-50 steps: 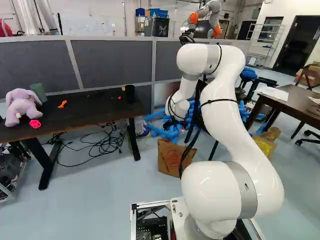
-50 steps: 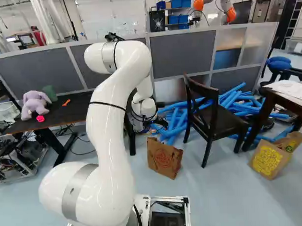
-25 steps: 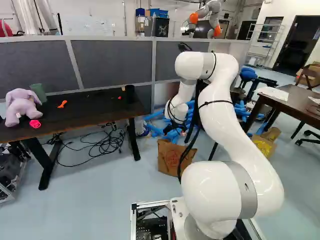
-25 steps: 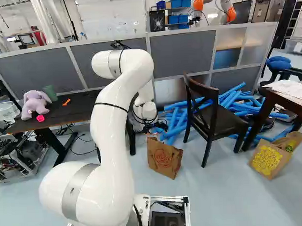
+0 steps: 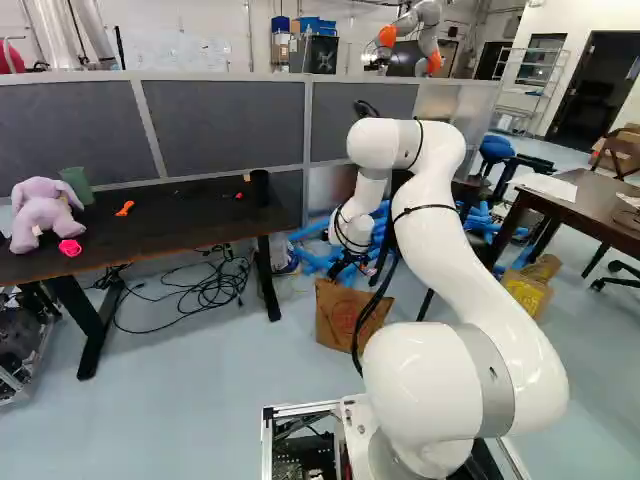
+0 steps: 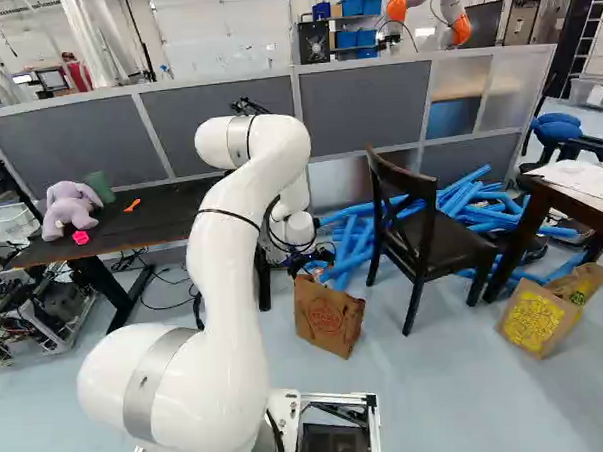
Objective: Pick up the bag on the ground and place it on the table
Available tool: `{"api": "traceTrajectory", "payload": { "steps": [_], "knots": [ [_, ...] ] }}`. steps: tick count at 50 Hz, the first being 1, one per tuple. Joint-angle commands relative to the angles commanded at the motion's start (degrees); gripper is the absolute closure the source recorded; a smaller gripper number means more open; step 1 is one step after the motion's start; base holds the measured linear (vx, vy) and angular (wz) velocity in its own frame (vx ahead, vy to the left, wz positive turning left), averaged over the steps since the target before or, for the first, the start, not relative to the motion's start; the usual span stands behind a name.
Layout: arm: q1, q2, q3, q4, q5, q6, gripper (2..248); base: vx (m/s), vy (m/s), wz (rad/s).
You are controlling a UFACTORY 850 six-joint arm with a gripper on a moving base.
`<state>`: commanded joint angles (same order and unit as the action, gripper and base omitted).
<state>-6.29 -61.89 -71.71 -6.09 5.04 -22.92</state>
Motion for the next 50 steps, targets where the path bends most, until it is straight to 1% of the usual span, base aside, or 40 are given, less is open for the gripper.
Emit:
{"api": "traceTrajectory", "payload": {
  "steps": [33, 39, 50],
  "knots": [
    [0.0, -6.9, -5.2, 0.0, 0.0, -19.8, 3, 0.000, 0.000, 0.000],
    [0.0, -8.1, -6.2, 0.0, 0.0, -21.2, 3, 0.000, 0.000, 0.000],
    [0.0, -10.4, -8.0, 0.0, 0.0, -21.6, 3, 0.000, 0.000, 0.000]
  ]
}}
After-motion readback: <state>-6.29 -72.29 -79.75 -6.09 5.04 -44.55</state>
